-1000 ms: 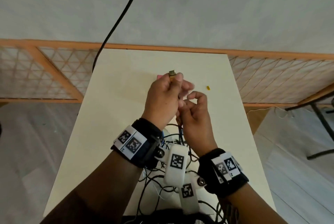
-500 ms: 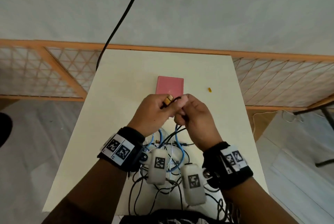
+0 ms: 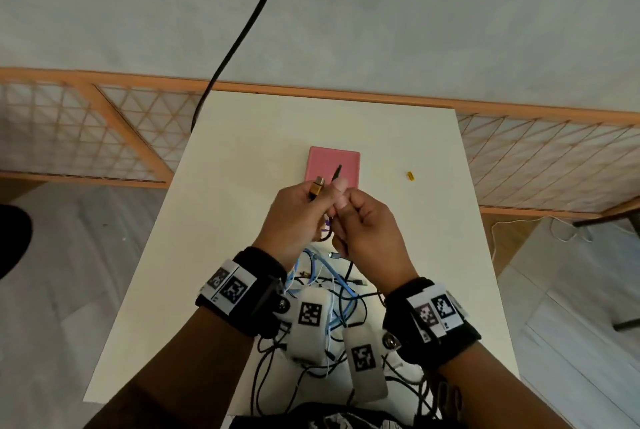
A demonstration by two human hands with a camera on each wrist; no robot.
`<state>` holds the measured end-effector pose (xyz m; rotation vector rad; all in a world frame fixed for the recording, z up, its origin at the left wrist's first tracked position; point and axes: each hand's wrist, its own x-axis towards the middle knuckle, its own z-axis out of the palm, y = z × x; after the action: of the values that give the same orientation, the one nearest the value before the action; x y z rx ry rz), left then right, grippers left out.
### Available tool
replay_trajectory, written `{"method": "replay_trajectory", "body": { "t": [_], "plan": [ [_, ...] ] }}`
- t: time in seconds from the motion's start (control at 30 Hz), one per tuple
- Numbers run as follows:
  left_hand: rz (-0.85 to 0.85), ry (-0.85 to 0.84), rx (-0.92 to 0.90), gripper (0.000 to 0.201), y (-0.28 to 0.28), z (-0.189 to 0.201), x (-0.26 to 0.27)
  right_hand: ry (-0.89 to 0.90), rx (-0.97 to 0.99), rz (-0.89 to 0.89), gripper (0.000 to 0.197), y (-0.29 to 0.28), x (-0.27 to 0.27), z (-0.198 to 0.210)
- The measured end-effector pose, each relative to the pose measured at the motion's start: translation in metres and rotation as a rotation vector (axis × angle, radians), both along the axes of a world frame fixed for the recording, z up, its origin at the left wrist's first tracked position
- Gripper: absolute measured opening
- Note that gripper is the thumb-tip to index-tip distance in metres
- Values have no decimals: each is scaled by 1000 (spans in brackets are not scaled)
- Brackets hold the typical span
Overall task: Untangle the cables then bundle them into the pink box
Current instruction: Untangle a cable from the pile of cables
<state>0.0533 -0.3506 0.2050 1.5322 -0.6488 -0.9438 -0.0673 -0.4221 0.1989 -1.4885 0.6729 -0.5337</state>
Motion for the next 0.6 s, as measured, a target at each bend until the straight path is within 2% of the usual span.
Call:
{"method": "replay_trajectory", "body": {
  "t": [0.1, 0.2, 0.23, 0.3, 0.37, 0.5, 0.6],
  "plan": [
    [175, -120, 13, 38, -10, 1, 0, 62, -23, 47, 35, 3, -2, 2],
    [420, 6, 12, 37, -21, 0, 13, 97, 6, 132, 40, 7, -7, 0],
    [382, 68, -1, 44, -20, 0, 17, 93, 17, 130, 38, 9, -8, -3],
    [132, 153, 20, 58, -15, 0, 19, 87, 29, 91, 35, 11, -9, -11],
    [-72, 148, 21, 59, -8, 1, 12, 86, 57, 56, 34, 13, -9, -17],
    [-162, 77, -42, 53, -6, 0, 11, 104, 102, -20, 36, 12, -9, -13],
    [-120, -65, -8, 27, -2, -6, 7, 129, 22, -2, 38, 9, -9, -8]
  ]
}}
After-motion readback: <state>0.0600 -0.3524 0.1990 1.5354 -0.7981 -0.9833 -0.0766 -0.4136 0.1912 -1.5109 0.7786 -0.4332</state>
